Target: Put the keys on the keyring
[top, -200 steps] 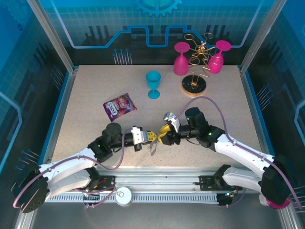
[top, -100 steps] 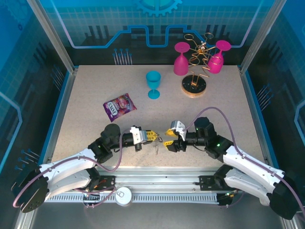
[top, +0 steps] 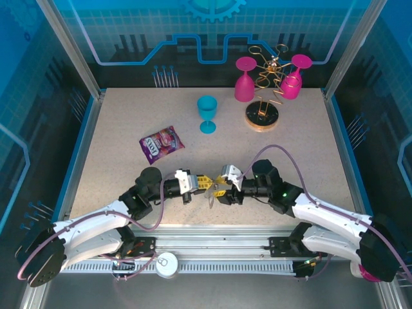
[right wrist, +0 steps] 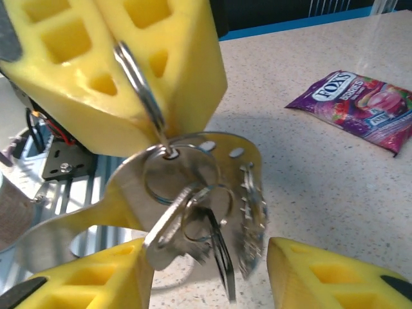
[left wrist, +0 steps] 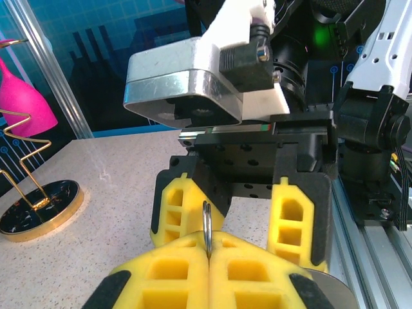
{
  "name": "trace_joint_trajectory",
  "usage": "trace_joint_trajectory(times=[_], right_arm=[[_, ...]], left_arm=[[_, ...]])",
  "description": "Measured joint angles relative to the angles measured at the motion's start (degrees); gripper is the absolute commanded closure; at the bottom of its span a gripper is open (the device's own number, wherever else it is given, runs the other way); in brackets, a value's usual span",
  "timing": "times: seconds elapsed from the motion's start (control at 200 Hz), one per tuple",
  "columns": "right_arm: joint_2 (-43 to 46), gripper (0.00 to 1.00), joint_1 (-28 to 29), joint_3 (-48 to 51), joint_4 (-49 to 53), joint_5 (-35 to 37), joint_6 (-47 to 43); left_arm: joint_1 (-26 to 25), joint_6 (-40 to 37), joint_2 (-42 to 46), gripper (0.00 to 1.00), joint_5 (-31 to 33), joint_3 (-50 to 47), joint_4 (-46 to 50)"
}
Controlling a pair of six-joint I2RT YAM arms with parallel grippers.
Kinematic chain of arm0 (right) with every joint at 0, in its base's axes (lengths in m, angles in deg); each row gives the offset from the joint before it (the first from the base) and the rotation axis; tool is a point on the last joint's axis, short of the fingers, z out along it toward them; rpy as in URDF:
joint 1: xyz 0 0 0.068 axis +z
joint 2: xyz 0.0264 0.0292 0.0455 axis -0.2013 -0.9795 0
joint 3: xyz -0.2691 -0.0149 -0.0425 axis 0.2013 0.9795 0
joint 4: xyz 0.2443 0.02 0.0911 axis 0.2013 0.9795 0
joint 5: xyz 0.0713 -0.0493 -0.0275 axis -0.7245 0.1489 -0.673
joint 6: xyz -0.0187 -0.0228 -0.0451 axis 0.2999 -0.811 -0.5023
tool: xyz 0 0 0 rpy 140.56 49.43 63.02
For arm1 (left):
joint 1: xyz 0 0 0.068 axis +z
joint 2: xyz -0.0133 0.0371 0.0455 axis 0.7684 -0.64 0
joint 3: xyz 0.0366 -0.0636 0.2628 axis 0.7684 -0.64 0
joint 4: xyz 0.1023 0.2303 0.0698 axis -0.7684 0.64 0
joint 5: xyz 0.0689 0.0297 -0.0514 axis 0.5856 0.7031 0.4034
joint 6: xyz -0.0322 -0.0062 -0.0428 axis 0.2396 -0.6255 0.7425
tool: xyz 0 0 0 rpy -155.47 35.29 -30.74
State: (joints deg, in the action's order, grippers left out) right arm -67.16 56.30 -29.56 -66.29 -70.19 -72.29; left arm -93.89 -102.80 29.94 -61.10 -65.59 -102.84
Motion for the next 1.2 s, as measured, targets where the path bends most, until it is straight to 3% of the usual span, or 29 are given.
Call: trace_joint_trajectory(times=[0.275, 0.55, 0.931, 1.026, 1.136, 1.201], right_arm=[[1.2, 1.00, 0.0, 0.0, 0.0, 2.3, -0.3], [5.4, 1.00, 0.1, -2.4, 7.7, 7.3, -1.3], [3.0, 1.00, 3.3, -13.8, 21.5, 10.5, -6.8], [2.2, 1.00, 3.4, -15.4, 24.4, 13.1, -7.5], [0.8, 1.00, 3.4, -17.6, 27.0, 16.5, -8.8], [-0.6, 1.00, 3.4, -19.1, 28.2, 17.9, -9.9]], left_arm=[[0.0, -0.2, 0.0, 1.00, 1.0, 0.0, 0.1], [0.0, -2.5, 0.0, 1.00, 4.6, 0.2, 4.7], [0.0, -5.1, -1.7, 1.00, 6.1, 6.0, 13.1], [0.0, -5.1, -1.7, 0.77, 6.5, 6.8, 15.7], [0.0, -4.5, -0.8, 0.65, 8.0, 6.8, 19.8], [0.0, -3.8, 1.2, 0.43, 9.2, 6.6, 21.6]])
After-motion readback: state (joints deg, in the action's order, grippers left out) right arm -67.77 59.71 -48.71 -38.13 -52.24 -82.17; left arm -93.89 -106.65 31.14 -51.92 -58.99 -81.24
